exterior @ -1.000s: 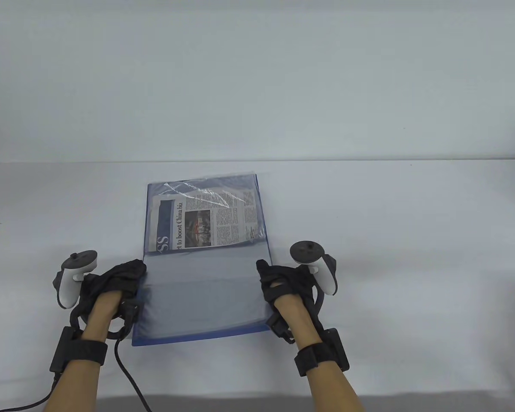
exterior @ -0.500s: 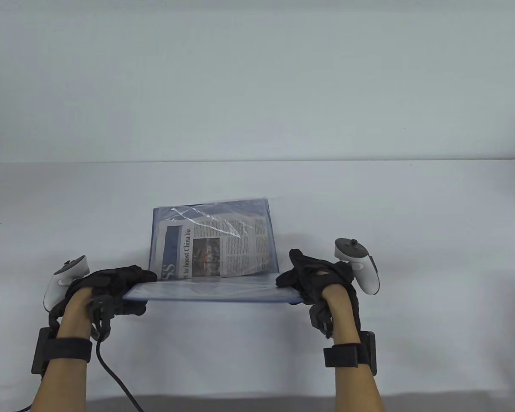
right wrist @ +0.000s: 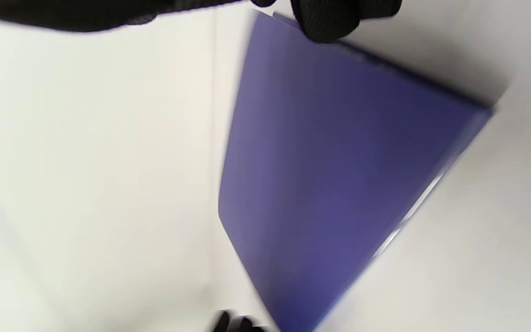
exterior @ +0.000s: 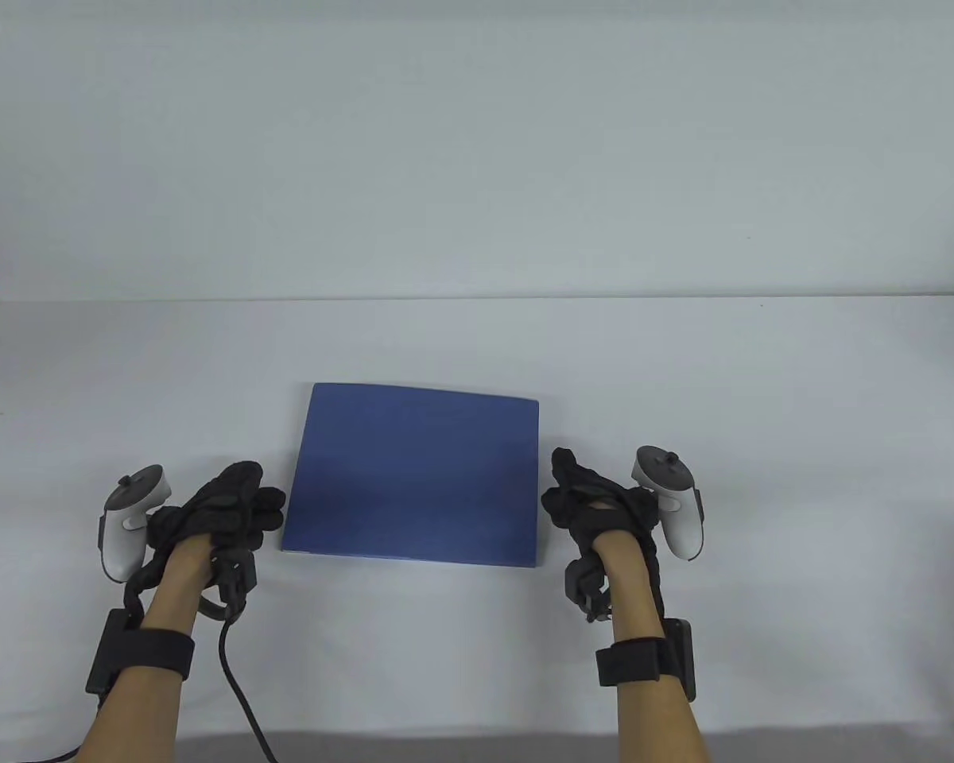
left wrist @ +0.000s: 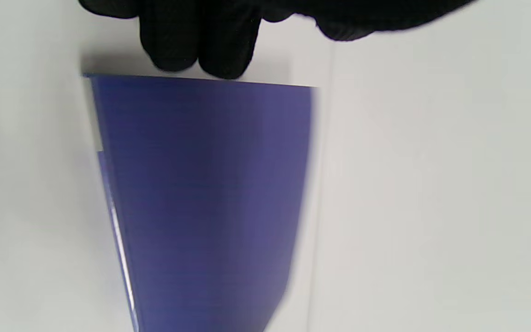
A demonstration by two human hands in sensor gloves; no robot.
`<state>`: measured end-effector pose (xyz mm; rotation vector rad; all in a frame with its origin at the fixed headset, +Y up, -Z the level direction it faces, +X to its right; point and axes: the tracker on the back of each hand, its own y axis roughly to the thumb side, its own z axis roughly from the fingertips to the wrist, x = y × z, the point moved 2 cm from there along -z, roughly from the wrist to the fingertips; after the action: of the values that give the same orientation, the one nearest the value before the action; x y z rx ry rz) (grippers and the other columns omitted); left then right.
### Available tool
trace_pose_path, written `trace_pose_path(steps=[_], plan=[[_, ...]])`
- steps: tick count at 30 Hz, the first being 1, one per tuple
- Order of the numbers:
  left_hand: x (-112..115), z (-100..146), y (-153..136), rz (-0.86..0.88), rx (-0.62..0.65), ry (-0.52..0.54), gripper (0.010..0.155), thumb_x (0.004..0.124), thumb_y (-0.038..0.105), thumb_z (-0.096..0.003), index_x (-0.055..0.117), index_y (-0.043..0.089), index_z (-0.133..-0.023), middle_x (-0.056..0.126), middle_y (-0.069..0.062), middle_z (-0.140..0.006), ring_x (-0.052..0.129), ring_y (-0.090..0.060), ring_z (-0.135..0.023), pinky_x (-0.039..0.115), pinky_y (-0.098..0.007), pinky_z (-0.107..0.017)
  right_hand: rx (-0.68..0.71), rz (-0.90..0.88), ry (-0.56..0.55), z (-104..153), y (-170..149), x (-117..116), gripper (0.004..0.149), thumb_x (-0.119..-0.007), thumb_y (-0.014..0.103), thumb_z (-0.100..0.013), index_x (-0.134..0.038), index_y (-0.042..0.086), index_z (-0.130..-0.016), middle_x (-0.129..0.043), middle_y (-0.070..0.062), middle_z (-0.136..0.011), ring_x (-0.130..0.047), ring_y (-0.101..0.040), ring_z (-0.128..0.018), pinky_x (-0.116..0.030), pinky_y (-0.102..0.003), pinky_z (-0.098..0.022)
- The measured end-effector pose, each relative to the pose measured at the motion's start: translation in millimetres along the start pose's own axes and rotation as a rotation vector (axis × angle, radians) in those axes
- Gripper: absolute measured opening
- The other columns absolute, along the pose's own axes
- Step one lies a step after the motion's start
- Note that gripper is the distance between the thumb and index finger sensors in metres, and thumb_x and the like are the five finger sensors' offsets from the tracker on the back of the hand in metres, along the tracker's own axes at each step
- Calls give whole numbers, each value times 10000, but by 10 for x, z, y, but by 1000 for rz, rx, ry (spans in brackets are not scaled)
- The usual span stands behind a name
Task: Insert newspapers into folder
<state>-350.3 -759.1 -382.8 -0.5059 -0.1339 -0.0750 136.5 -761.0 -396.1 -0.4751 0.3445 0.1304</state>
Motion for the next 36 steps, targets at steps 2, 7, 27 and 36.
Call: trace_pose_path(steps=[2, 7, 27, 36], plan=[[128, -2, 105, -114, 50, -32, 678, 567, 478, -632, 268, 298, -1213, 443, -90, -1232, 414, -437, -1125, 350, -635, -849, -72, 94, 22, -19, -43, -6, 766, -542, 492, -637, -349, -100, -1083, -294, -393, -1014, -235, -641, -904, -191, -750, -581], [576, -60, 157, -562, -41, -207, 671, 598, 469, -628, 290, 384, -1218, 172, -26, -1292, 42, -410, -1160, 173, -646, -856, -255, 220, 125, -77, -219, -123, 776, -542, 481, -637, -330, -121, -1079, 20, -311, -1013, 155, -543, -824, -40, -713, -532], [922, -156, -78, -892, -251, -280, 888, 658, 444, -624, -99, 408, -1085, -222, -5, -1127, -211, -397, -1053, -34, -680, -767, 76, -230, 348, 19, 145, -345, 700, -558, 459, -638, -606, -155, -969, -110, -334, -1026, -169, -621, -916, -226, -736, -598], [800, -101, 85, -883, -141, -111, 845, 711, 470, -607, 63, 440, -1148, 30, 25, -1244, 75, -378, -1189, 139, -668, -864, 331, -307, 485, 240, 634, -734, 743, -545, 502, -637, -391, -74, -1081, -347, -423, -973, -675, -501, -839, -497, -675, -601]])
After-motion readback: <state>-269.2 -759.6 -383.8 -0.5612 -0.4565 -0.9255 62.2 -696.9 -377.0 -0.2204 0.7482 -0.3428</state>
